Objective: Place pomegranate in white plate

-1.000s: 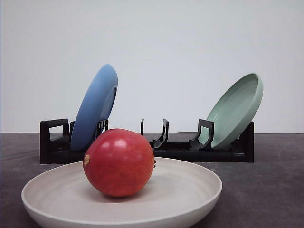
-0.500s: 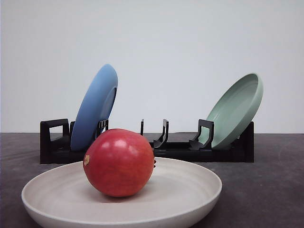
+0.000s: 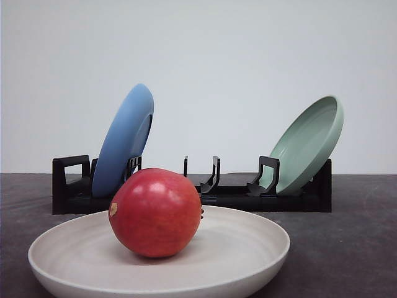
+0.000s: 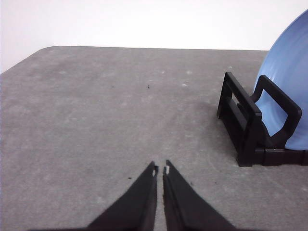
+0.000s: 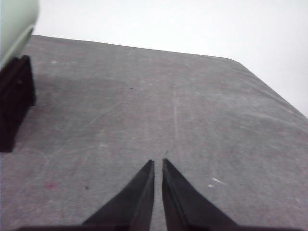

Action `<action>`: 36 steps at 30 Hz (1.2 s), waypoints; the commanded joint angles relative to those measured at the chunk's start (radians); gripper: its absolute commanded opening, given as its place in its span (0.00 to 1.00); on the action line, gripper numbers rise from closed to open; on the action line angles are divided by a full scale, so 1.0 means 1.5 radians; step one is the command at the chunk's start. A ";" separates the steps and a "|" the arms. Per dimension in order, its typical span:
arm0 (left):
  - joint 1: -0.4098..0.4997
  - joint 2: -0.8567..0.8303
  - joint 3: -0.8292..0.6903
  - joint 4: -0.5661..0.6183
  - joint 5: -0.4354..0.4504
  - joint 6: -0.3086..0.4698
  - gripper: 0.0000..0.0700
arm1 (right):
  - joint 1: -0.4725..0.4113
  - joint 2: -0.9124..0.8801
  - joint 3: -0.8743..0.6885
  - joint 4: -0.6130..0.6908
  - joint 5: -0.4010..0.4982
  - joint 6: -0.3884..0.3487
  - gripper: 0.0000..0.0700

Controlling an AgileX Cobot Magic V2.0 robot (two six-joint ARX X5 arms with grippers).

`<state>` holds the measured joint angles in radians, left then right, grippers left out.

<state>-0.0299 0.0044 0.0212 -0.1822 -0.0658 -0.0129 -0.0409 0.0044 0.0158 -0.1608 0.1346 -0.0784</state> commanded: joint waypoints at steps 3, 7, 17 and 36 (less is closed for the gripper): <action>0.001 -0.001 -0.006 -0.003 -0.003 -0.002 0.00 | -0.003 -0.001 -0.003 0.002 0.003 -0.003 0.04; 0.001 -0.001 -0.006 -0.003 -0.003 -0.002 0.00 | -0.003 -0.001 -0.003 0.002 0.003 -0.003 0.04; 0.001 -0.001 -0.006 -0.003 -0.003 -0.002 0.00 | -0.003 -0.001 -0.003 0.002 0.003 -0.003 0.04; 0.001 -0.001 -0.006 -0.003 -0.003 -0.002 0.00 | -0.003 -0.001 -0.003 0.002 0.003 -0.003 0.04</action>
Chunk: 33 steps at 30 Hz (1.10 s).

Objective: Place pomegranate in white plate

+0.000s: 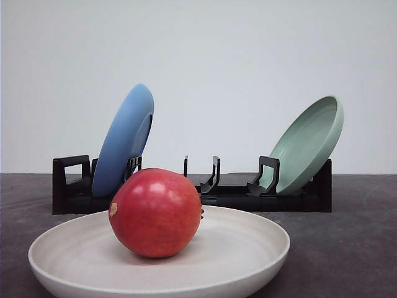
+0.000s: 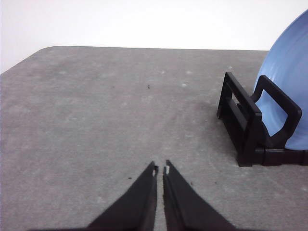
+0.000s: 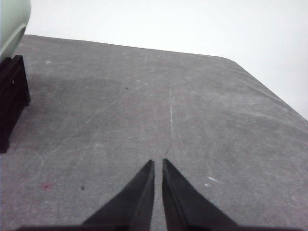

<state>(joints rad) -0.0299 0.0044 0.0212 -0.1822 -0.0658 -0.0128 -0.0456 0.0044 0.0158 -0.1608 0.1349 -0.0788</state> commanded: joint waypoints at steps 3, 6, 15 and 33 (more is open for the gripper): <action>0.001 -0.001 -0.006 -0.003 -0.003 -0.002 0.00 | 0.000 -0.001 -0.003 0.002 0.003 -0.003 0.04; 0.001 -0.001 -0.006 -0.003 -0.003 -0.002 0.00 | 0.000 -0.001 -0.003 0.002 0.003 -0.003 0.04; 0.001 -0.001 -0.006 -0.003 -0.003 -0.002 0.00 | 0.000 -0.001 -0.003 0.002 0.003 -0.003 0.04; 0.001 -0.001 -0.006 -0.003 -0.003 -0.002 0.00 | 0.000 -0.001 -0.003 0.002 0.003 -0.003 0.04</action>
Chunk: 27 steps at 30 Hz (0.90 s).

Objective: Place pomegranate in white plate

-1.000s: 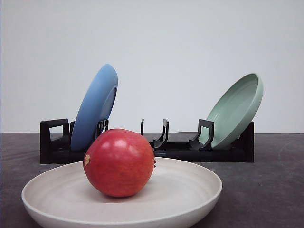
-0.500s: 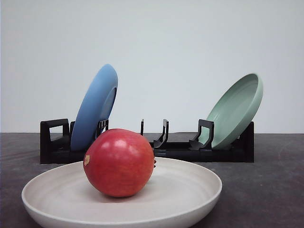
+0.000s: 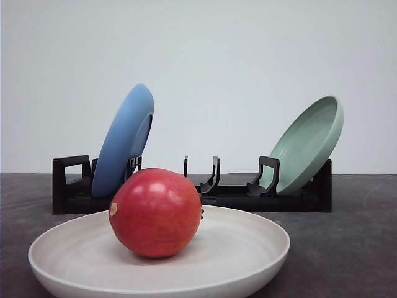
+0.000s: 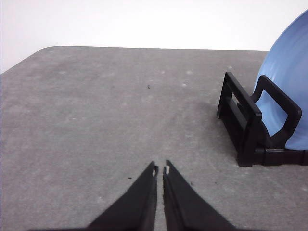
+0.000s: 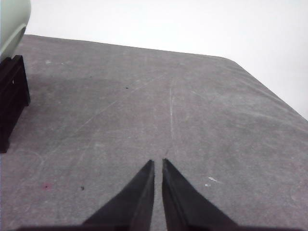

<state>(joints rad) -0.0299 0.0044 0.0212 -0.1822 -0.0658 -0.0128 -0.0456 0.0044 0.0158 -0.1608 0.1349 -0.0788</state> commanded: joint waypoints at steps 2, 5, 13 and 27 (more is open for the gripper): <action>0.001 -0.001 -0.006 -0.003 -0.003 -0.002 0.00 | 0.000 -0.001 -0.003 0.002 0.003 -0.003 0.04; 0.001 -0.001 -0.006 -0.003 -0.003 -0.002 0.00 | 0.000 -0.001 -0.003 0.002 0.003 -0.003 0.04; 0.001 -0.001 -0.006 -0.003 -0.003 -0.002 0.00 | 0.000 -0.001 -0.003 0.002 0.003 -0.003 0.04; 0.001 -0.001 -0.006 -0.003 -0.003 -0.002 0.00 | 0.000 -0.001 -0.003 0.002 0.003 -0.003 0.04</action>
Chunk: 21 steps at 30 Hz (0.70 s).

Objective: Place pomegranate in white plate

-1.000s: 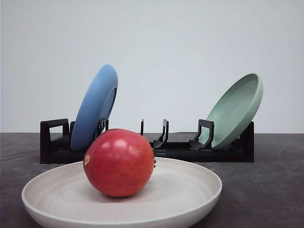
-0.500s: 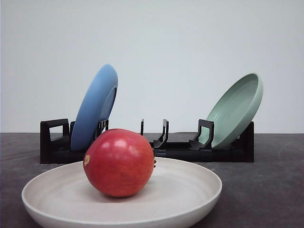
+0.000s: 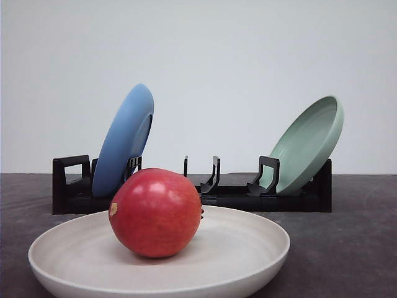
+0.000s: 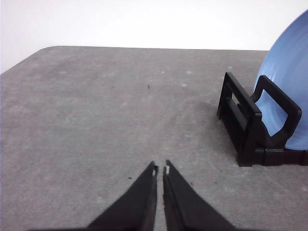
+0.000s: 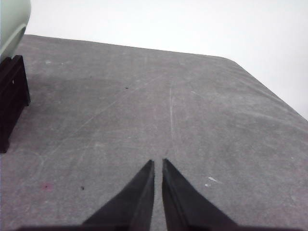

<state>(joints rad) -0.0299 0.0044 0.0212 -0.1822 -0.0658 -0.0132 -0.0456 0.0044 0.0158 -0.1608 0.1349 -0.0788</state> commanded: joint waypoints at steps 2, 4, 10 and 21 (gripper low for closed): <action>0.001 -0.001 -0.006 -0.003 -0.003 -0.002 0.00 | 0.000 -0.001 -0.003 0.002 0.003 -0.003 0.04; 0.001 -0.001 -0.006 -0.003 -0.003 -0.002 0.00 | 0.000 -0.001 -0.003 0.002 0.003 -0.003 0.04; 0.001 -0.001 -0.006 -0.003 -0.003 -0.002 0.00 | 0.000 -0.001 -0.003 0.002 0.003 -0.003 0.04; 0.001 -0.001 -0.006 -0.003 -0.003 -0.002 0.00 | 0.000 -0.001 -0.003 0.002 0.003 -0.003 0.04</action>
<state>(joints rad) -0.0299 0.0044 0.0212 -0.1822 -0.0658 -0.0129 -0.0456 0.0044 0.0158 -0.1608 0.1349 -0.0788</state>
